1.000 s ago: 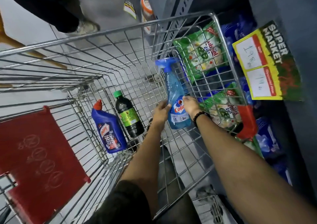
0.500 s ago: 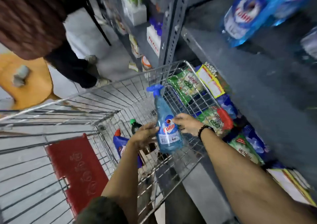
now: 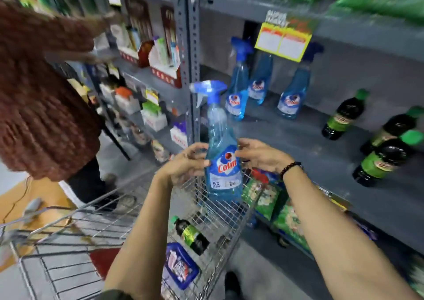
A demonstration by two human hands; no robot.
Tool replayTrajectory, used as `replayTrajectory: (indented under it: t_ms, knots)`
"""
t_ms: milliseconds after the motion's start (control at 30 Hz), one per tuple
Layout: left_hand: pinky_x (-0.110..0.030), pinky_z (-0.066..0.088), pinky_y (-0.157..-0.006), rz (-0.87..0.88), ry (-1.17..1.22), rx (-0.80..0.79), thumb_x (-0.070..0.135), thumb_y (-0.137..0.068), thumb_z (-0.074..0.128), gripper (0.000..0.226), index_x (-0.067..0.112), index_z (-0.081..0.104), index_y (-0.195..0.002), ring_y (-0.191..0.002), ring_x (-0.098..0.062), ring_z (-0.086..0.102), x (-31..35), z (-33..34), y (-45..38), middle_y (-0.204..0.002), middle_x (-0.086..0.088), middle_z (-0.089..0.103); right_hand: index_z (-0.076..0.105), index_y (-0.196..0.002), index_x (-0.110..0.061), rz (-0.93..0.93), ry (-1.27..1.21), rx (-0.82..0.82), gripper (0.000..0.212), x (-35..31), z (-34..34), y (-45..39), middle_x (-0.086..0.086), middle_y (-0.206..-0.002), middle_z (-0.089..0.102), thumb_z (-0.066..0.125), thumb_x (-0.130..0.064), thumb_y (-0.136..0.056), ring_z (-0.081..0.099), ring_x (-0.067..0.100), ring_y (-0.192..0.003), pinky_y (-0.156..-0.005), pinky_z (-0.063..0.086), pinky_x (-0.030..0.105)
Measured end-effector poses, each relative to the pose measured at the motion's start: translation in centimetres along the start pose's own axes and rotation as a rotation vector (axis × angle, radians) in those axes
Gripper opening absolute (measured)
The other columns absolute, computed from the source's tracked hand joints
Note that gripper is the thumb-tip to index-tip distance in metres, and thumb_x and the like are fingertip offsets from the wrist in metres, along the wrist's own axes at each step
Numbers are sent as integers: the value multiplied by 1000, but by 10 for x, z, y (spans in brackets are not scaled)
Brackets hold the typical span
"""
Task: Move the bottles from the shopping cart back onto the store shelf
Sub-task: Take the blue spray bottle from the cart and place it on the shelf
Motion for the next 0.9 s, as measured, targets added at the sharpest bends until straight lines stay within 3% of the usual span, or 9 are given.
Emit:
replayTrajectory:
  t_ms: [67,167,267,500,633,700,800,900]
  knots:
    - [-19,56,-51,70,-64,-130,2,-64,76,43,23,58,-98,-68,-6,70,44,24,3,-81,7,76,53,-120,-8,-105,40,15,43,-38,-3,20,-2,-99,71,63,3,-79,69,12,-85,-71,58,30]
    - [-17,57,-55,158,-192,-286,25,-48,88,61,24,55,-99,-70,-2,69,98,58,10,-82,10,75,59,-113,-21,-254,128,-18,55,-90,-3,52,-8,-98,73,77,-3,-64,68,9,-88,-73,58,27]
    - [-18,57,-54,241,-230,-394,23,-50,88,61,21,52,-100,-69,-3,69,132,86,14,-84,7,75,64,-107,-32,-337,207,-85,54,-126,4,80,-13,-99,74,85,-27,-58,68,4,-86,-65,58,21]
    - [-29,58,-68,258,-287,-433,20,-46,91,67,17,54,-102,-76,-17,67,148,108,-5,-94,-4,71,61,-113,-29,-380,235,-130,54,-142,-18,90,-8,-111,71,82,-23,-64,66,9,-99,-80,57,31]
    - [-24,58,-66,195,-316,-355,-6,-65,70,47,22,57,-100,-73,-10,66,123,100,-44,-96,2,66,58,-117,-17,-322,253,5,57,-120,-57,76,-6,-109,70,81,-12,-64,65,12,-99,-83,56,32]
    - [-20,57,-67,147,-329,-280,-15,-72,62,50,27,59,-98,-74,-6,64,102,90,-71,-101,4,58,61,-107,-12,-292,236,108,46,-102,-80,66,-2,-102,69,77,-3,-65,66,8,-92,-80,56,27]
    - [-19,55,-77,115,-365,-211,-14,-75,60,51,30,61,-100,-96,-9,57,67,80,-115,-108,1,55,61,-102,-12,-233,271,267,40,-71,-111,51,4,-95,65,68,11,-71,65,4,-81,-71,58,20]
    - [-14,54,-75,109,-373,-148,-12,-75,63,52,33,62,-101,-104,-3,54,43,77,-159,-113,5,59,53,-116,4,-207,282,434,47,-44,-144,34,6,-95,63,67,13,-72,62,11,-83,-77,55,21]
Point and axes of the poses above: each hand's wrist, its own y-axis away from the middle knuckle, its own z-axis out of the palm, x = y × z, the point moved 5 cm from there along -y, towards the middle knuckle
